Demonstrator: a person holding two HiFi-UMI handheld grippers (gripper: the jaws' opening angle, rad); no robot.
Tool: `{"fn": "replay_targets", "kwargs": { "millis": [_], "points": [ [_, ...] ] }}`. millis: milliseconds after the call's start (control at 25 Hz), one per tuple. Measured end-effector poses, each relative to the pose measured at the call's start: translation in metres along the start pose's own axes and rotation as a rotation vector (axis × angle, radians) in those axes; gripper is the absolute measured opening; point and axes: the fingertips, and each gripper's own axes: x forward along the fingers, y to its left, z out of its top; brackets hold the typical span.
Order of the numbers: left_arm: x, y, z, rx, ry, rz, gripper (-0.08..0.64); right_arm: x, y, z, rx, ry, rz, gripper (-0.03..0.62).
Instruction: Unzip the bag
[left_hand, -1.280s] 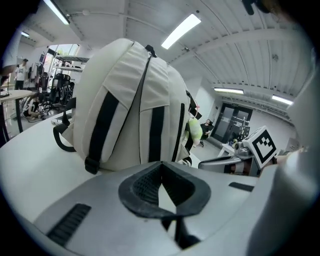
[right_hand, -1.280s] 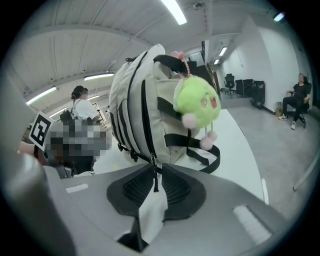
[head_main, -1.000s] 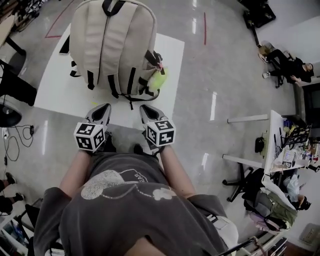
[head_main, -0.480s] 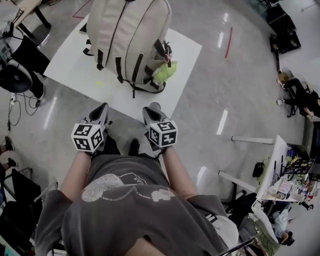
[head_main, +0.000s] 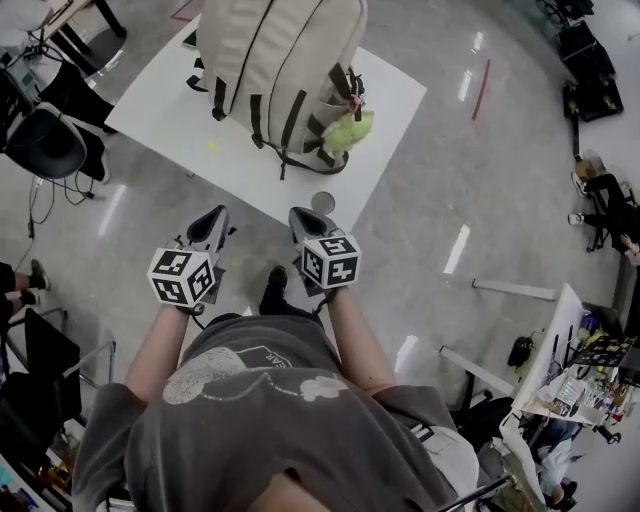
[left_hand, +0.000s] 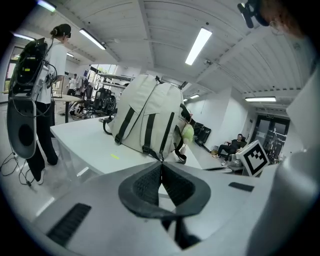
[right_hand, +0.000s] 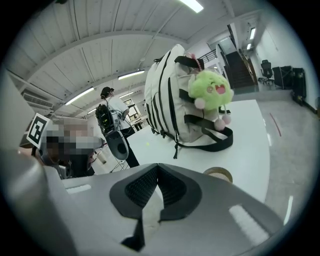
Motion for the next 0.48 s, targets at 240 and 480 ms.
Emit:
{"fn": "replay_targets", "kwargs": {
  "millis": [240,480],
  "points": [
    [-0.043,-0.01,-0.01,-0.032,-0.049,0.029,0.006,-0.009,0.034,-0.014,-0.057,0.019,0.042,0.002],
    [-0.109,-0.031,-0.034,-0.032,-0.065,0.04,0.006,-0.043,0.069,-0.038,-0.056,0.005,0.05,0.0]
  ]
}}
